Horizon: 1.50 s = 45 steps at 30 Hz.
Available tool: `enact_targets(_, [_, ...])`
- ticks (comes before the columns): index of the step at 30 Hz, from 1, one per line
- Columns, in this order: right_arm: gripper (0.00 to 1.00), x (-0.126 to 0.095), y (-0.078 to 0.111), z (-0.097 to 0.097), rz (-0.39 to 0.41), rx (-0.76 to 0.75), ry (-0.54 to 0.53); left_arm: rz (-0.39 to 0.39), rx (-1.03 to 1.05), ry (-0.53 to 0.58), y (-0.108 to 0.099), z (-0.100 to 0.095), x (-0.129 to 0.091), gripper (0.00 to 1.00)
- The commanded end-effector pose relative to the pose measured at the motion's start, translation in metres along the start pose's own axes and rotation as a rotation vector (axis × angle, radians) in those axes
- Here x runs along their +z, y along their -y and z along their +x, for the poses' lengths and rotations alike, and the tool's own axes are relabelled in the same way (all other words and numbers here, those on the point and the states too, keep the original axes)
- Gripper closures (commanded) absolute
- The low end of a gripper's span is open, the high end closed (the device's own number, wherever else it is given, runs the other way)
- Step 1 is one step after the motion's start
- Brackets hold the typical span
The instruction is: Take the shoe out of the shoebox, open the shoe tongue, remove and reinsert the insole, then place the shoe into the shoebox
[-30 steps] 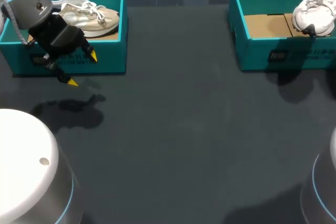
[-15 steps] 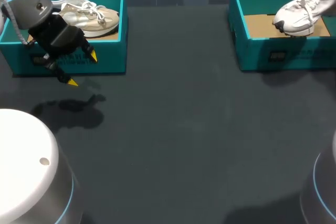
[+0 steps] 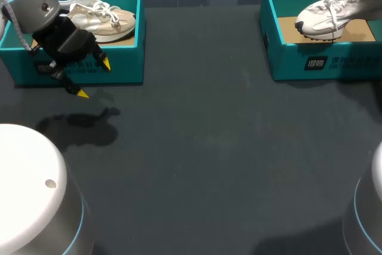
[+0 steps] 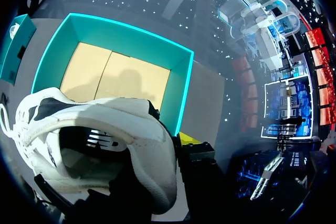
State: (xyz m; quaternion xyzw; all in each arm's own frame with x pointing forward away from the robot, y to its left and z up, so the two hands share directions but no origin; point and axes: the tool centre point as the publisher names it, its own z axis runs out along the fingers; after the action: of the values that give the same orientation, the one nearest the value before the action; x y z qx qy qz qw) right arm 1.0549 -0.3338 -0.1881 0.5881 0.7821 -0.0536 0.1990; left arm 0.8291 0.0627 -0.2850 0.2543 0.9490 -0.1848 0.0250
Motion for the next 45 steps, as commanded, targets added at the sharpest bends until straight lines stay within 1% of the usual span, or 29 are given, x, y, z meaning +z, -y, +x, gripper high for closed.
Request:
enact_targets(1, [1.00, 0.008, 0.004, -0.003, 0.005, 0.047, -0.039, -0.002, 0.001, 0.001, 0.000, 0.001, 0.000, 0.00])
enact_targets(5, [1.00, 0.009, 0.008, -0.004, 0.022, 0.106, -0.055, -0.002, 0.001, 0.001, 0.000, 0.001, 0.000, 0.00])
enact_targets(7, [1.00, 0.007, 0.010, -0.003, 0.032, 0.130, -0.047, -0.002, 0.001, 0.001, 0.000, 0.001, 0.000, 0.00])
enact_targets(10, [1.00, 0.006, 0.013, -0.002, 0.066, 0.192, -0.052, -0.002, 0.001, 0.001, 0.000, 0.001, 0.000, 0.00])
enact_targets(12, [1.00, 0.001, 0.014, -0.002, 0.104, 0.211, -0.015, -0.002, 0.001, 0.001, 0.000, 0.001, 0.000, 0.00])
enact_targets(14, [1.00, -0.010, 0.014, -0.004, 0.114, 0.216, 0.028, -0.002, 0.001, 0.001, 0.000, 0.001, 0.000, 0.00])
enact_targets(26, [1.00, -0.010, 0.014, -0.004, 0.114, 0.216, 0.028, -0.002, 0.001, 0.001, 0.000, 0.001, 0.000, 0.00])
enact_targets(28, [1.00, -0.004, 0.016, -0.003, 0.121, 0.252, 0.023, -0.002, 0.001, 0.001, 0.000, 0.001, 0.000, 0.00])
enact_targets(30, [1.00, 0.002, 0.017, -0.002, 0.141, 0.287, 0.045, -0.002, 0.001, 0.001, 0.000, 0.001, 0.000, 0.00])
enact_targets(32, [1.00, 0.006, 0.017, 0.000, 0.138, 0.289, 0.040, -0.002, 0.001, 0.001, 0.000, 0.001, 0.000, 0.00])
enact_targets(36, [1.00, 0.012, 0.019, 0.004, 0.147, 0.316, 0.074, -0.002, 0.001, 0.001, 0.000, 0.001, 0.000, 0.00])
enact_targets(38, [1.00, 0.014, 0.020, 0.005, 0.126, 0.306, 0.076, -0.002, 0.001, 0.001, 0.000, 0.001, 0.000, 0.00])
enact_targets(41, [1.00, 0.021, 0.021, 0.006, 0.150, 0.294, 0.111, -0.002, 0.001, 0.001, 0.000, 0.001, 0.000, 0.00])
enact_targets(45, [1.00, 0.029, 0.024, 0.009, 0.145, 0.295, 0.109, -0.002, 0.001, 0.001, 0.000, 0.001, 0.000, 0.00])
